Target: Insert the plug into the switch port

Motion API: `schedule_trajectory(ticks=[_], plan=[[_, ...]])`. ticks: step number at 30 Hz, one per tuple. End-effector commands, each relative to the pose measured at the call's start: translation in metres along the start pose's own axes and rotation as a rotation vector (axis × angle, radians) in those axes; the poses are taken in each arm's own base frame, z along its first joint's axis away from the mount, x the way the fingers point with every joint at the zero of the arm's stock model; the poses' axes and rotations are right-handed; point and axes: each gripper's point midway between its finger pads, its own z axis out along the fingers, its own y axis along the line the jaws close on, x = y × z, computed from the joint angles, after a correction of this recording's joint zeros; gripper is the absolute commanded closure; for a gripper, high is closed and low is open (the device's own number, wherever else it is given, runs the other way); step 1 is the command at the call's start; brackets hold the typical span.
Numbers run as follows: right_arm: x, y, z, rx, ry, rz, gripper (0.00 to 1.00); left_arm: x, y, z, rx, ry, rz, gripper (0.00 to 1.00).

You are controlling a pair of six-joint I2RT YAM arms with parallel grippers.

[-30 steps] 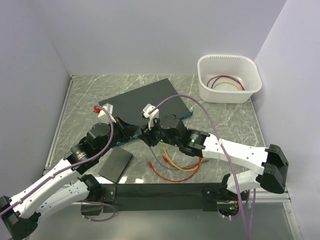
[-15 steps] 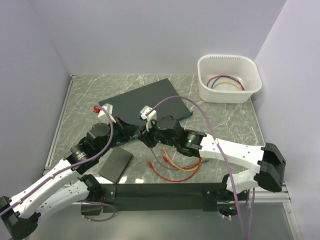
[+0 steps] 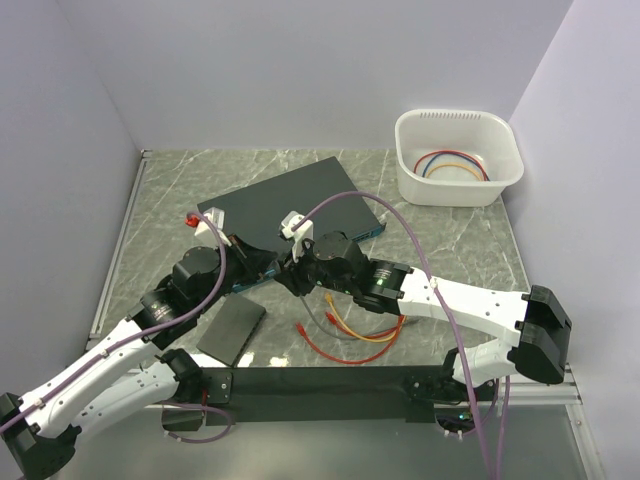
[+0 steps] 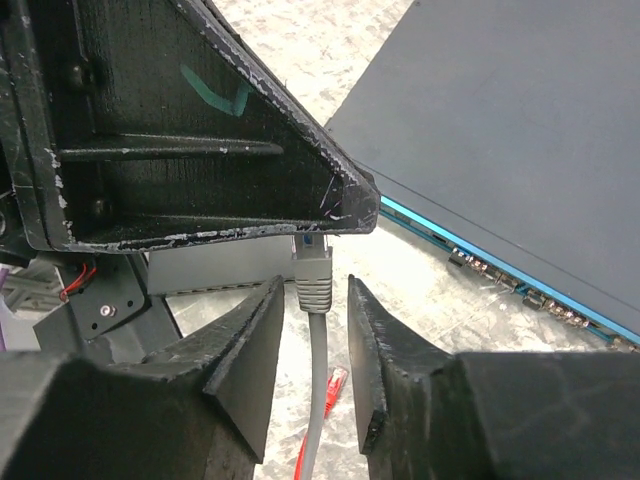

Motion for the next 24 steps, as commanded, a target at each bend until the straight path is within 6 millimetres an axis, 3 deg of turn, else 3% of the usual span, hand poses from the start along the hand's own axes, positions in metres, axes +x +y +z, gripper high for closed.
schedule_trajectory(ticks=[1,9,24], plan=[[-0.040,0.011,-0.009,-0.026,-0.110,0.004,0.63,-0.006,-0.006,0.000,0.023,-0.030,-0.017,1.00],[-0.049,0.013,-0.010,-0.033,-0.146,0.016,0.66,-0.004,-0.003,0.001,0.011,-0.026,-0.013,1.00],[-0.043,0.014,-0.003,-0.030,-0.118,0.018,0.75,0.000,0.007,0.003,-0.016,-0.025,-0.012,0.99]])
